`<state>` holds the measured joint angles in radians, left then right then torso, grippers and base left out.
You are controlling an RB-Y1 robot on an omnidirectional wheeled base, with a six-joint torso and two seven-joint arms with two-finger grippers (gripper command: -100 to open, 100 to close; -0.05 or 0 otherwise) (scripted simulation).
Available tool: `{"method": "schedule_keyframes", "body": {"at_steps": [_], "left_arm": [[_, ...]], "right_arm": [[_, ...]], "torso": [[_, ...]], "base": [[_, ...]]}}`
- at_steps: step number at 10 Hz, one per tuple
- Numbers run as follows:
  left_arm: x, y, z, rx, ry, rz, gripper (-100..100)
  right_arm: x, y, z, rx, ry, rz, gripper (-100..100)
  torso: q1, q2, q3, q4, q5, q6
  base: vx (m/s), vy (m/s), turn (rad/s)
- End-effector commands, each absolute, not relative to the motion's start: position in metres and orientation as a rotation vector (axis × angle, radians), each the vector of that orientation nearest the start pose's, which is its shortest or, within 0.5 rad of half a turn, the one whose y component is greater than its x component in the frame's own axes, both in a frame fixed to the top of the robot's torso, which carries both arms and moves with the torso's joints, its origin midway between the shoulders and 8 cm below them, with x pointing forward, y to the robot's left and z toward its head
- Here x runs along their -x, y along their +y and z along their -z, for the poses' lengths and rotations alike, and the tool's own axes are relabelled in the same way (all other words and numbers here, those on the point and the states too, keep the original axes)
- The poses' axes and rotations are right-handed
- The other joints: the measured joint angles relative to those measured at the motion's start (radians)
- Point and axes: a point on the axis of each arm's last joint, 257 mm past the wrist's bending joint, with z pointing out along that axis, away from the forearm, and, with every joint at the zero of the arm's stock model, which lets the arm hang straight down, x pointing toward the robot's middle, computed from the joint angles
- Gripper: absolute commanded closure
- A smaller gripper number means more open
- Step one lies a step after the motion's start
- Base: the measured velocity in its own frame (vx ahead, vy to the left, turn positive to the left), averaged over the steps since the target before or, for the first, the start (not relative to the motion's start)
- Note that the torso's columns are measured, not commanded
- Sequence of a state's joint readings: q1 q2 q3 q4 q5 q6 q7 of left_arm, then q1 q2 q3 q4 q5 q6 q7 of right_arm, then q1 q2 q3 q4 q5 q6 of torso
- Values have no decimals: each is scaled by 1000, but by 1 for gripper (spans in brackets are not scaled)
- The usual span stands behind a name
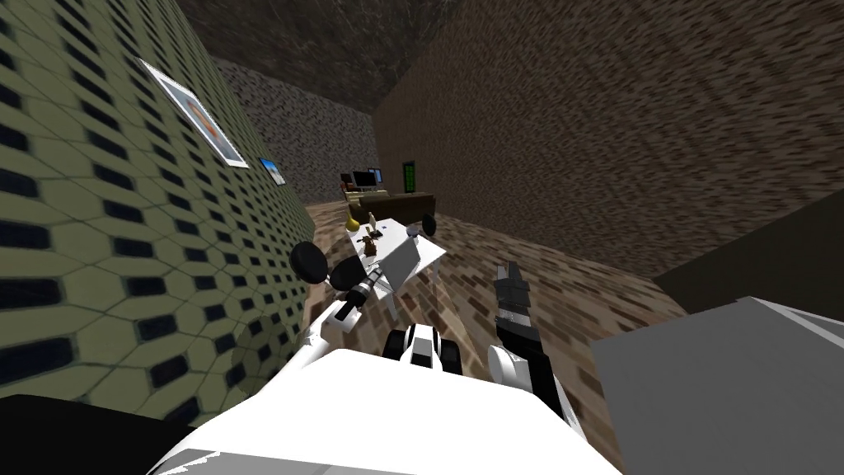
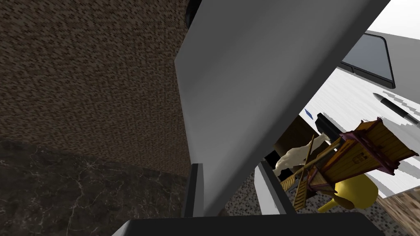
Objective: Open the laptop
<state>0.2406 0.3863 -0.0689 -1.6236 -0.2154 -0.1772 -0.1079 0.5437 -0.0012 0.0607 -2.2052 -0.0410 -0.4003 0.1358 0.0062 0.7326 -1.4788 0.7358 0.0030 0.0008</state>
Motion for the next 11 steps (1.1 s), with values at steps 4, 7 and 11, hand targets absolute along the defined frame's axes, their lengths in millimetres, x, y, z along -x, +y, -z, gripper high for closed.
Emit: {"method": "schedule_keyframes", "body": {"at_steps": [4,7,11], "left_arm": [[-476,302,285,849,1570,839,100],[-480,294,300,971,1561,903,100],[-485,275,322,1145,1540,998,100]], "right_arm": [[-369,-273,46,-802,783,-1198,0],[-369,-273,46,-802,783,-1198,0],[-369,-273,46,-802,783,-1198,0]], "torso": [[-7,-2,-1,-1,-2,2],[-9,5,3,2,-4,-1],[-4,3,1,2,-3,-2]], "base": [[13,104,-92],[1,93,-69],[-1,178,-88]]}}
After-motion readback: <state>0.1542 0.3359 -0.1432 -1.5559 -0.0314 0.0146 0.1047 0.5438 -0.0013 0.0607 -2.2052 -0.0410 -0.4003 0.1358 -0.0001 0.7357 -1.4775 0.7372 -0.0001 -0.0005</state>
